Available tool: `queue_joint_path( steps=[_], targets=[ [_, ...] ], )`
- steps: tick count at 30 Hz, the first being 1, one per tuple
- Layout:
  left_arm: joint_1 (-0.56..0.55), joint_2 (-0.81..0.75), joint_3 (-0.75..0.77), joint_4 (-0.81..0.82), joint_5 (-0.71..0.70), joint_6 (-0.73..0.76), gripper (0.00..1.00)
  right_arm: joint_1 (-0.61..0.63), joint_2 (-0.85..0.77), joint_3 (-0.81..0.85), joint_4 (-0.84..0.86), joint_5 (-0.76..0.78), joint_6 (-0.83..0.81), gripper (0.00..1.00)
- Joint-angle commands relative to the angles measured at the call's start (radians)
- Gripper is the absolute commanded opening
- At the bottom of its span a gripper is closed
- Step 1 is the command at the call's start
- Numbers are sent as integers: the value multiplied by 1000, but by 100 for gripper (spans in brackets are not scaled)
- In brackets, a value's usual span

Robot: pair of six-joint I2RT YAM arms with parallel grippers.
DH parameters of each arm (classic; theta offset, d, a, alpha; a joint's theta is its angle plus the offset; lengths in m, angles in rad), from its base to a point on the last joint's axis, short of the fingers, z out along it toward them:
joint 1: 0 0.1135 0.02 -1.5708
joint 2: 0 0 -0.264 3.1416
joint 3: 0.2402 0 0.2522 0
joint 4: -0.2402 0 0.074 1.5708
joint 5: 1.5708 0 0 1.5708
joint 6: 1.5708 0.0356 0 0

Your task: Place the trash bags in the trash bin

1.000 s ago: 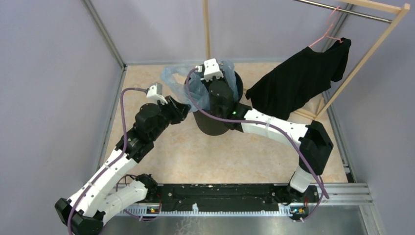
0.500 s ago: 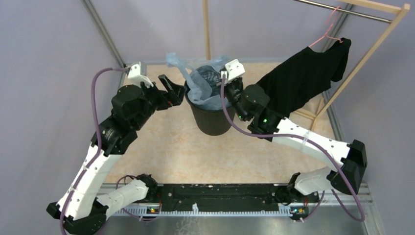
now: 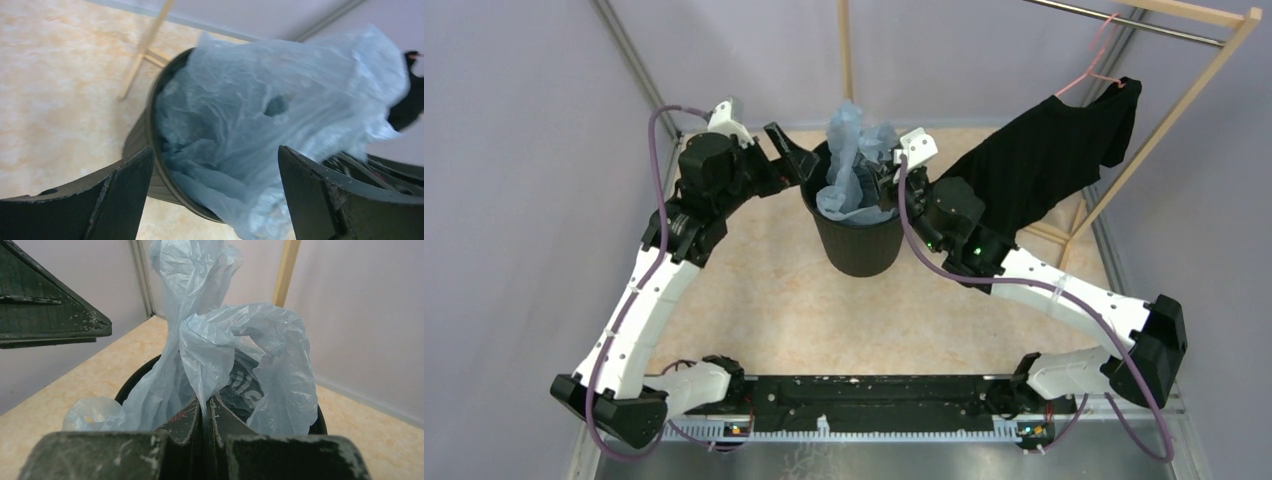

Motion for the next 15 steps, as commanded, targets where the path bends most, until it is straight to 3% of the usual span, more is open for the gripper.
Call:
queue_joint_path(
  steps=[1, 4, 6, 10, 15],
  targets=[
    [2, -92, -75, 184, 179, 12, 99, -6, -16, 14, 28, -37, 42, 0],
    [2, -188, -177, 255, 202, 26, 99, -5, -8, 16, 38, -43, 51, 0],
    [2, -217, -210, 334, 301, 46, 99, -7, 0, 20, 44, -51, 59, 0],
    [2, -139, -114, 347, 440, 96, 99, -7, 20, 39, 50, -85, 104, 0],
    [-2, 0, 24, 279, 462, 202, 99, -7, 18, 48, 47, -89, 113, 0]
  ],
)
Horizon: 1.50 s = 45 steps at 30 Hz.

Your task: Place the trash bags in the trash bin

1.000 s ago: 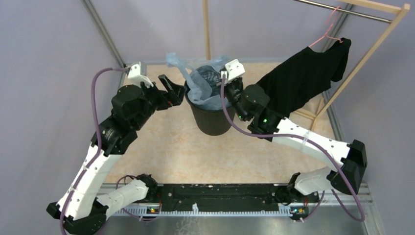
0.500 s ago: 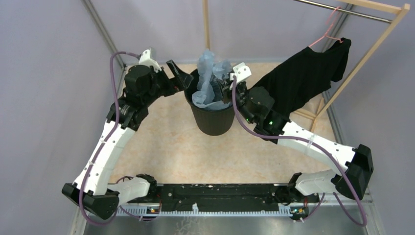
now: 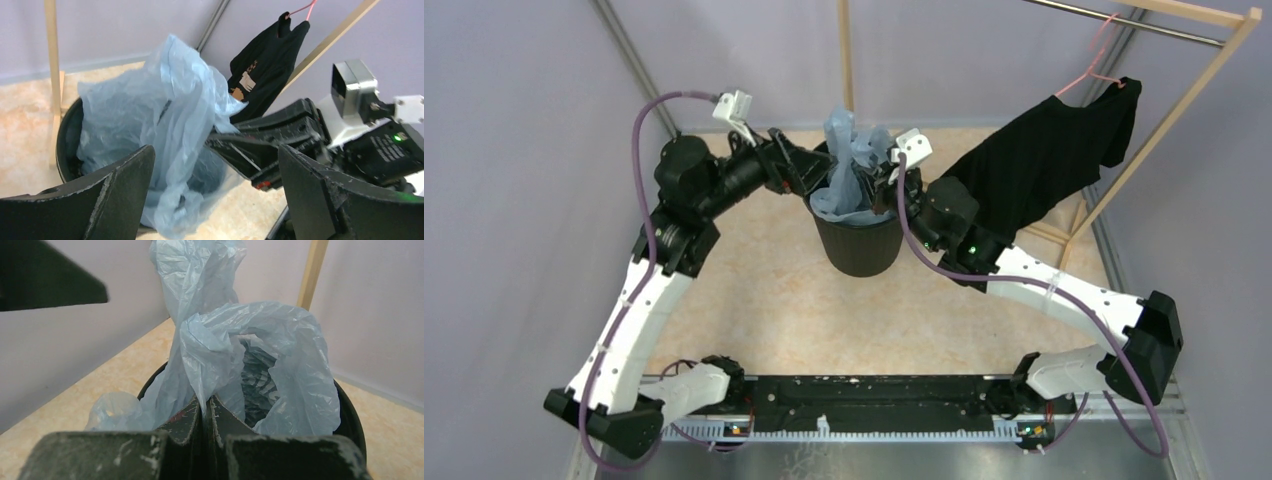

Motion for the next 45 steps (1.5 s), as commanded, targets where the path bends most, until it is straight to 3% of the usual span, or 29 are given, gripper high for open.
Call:
queue_joint_path(
  steps=[1, 15, 25, 32, 38, 45],
  targets=[
    [-4, 125, 113, -1, 72, 115, 99, -5, -7, 47, 37, -21, 29, 0],
    [-5, 286, 271, -10, -123, -17, 99, -6, -9, 51, 18, -35, 30, 0],
    [-5, 318, 232, 55, -9, -79, 98, -5, -17, 47, 14, -49, 53, 0],
    [-5, 229, 149, 16, -174, -48, 64, -5, -58, 24, -15, -26, 52, 0],
    [-3, 54, -70, 23, -313, -27, 23, -5, -160, -52, -87, 37, 112, 0],
    [1, -76, -188, -47, -438, -10, 3, -7, -252, -131, -189, 119, 197, 5]
  ],
)
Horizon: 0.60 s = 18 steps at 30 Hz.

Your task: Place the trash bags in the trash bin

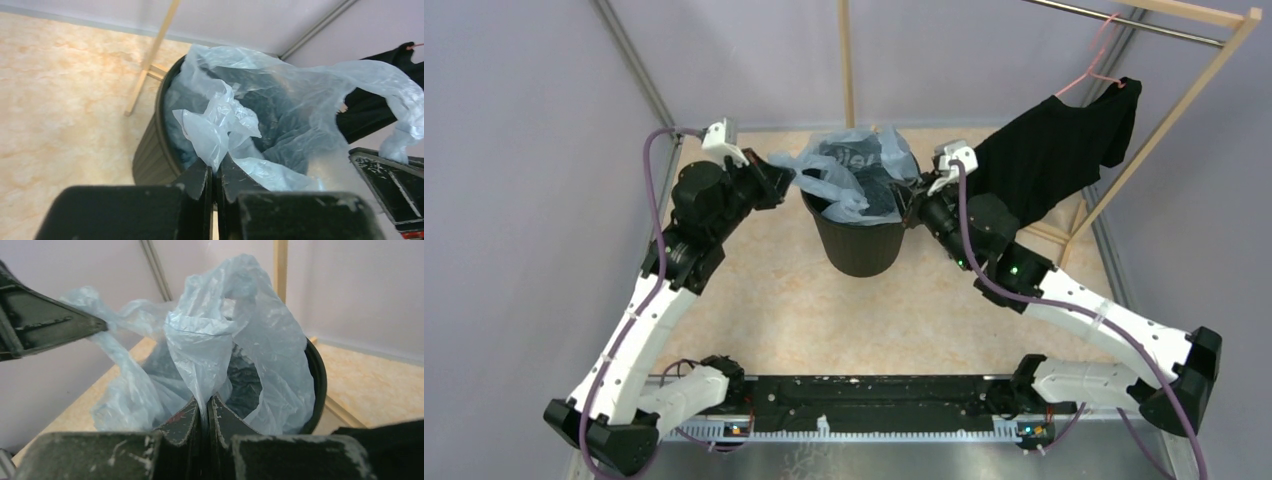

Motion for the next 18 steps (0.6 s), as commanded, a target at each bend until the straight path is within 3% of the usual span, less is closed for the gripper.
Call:
queue_joint_path(
  steps=[1, 4, 9, 13, 18],
  targets=[
    [3, -65, -57, -13, -103, 21, 1, -5, -54, -51, -68, 82, 74, 7],
    [5, -76, -86, -42, -125, 25, 0, -7, -59, -79, -109, 146, 99, 14],
    [5, -84, -143, -56, -142, 33, 0, -56, -49, -100, -153, 158, 161, 48],
    [5, -104, -202, -33, -138, 26, 0, -123, -44, -78, -248, 88, 221, 59],
    [5, -128, -259, 5, -111, 16, 0, -131, -56, -58, -267, 57, 164, 69]
  ],
)
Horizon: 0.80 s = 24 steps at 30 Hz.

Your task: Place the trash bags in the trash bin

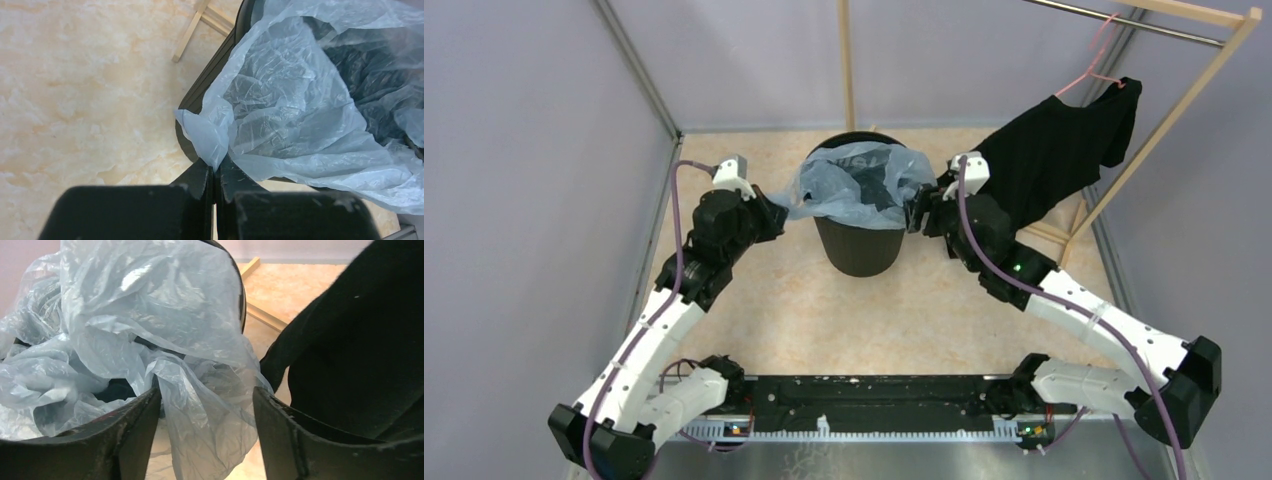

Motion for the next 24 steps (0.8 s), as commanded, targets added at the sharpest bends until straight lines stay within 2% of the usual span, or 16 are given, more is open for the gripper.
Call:
queue_joint_path(
  steps=[1, 4, 5, 7, 16, 19, 21, 24],
  targets=[
    [4, -31, -21, 54, 18, 13, 0, -6, -17, 56, -31, -46, -37, 71],
    [4, -29, -19, 22, 15, 29, 0, -7, -22, 81, -55, -21, -60, 71],
    [4, -35, -20, 14, 13, 29, 0, -6, -29, 79, -56, -18, -65, 62],
    [5, -50, -28, 0, 6, 34, 0, -6, -54, 51, -26, -19, -69, 52],
    [4, -95, -111, -6, -73, 3, 0, -6, -85, -37, 106, -37, 13, 16],
    [4, -112, -148, 35, -72, 5, 0, -7, -125, -122, 205, 5, 48, 12],
    [4, -99, -151, 39, -89, 12, 0, -21, -142, -177, 249, 30, 71, 13],
    [4, -61, -147, 38, -117, 30, 0, -79, -128, -218, 278, -19, 104, 32]
  ],
)
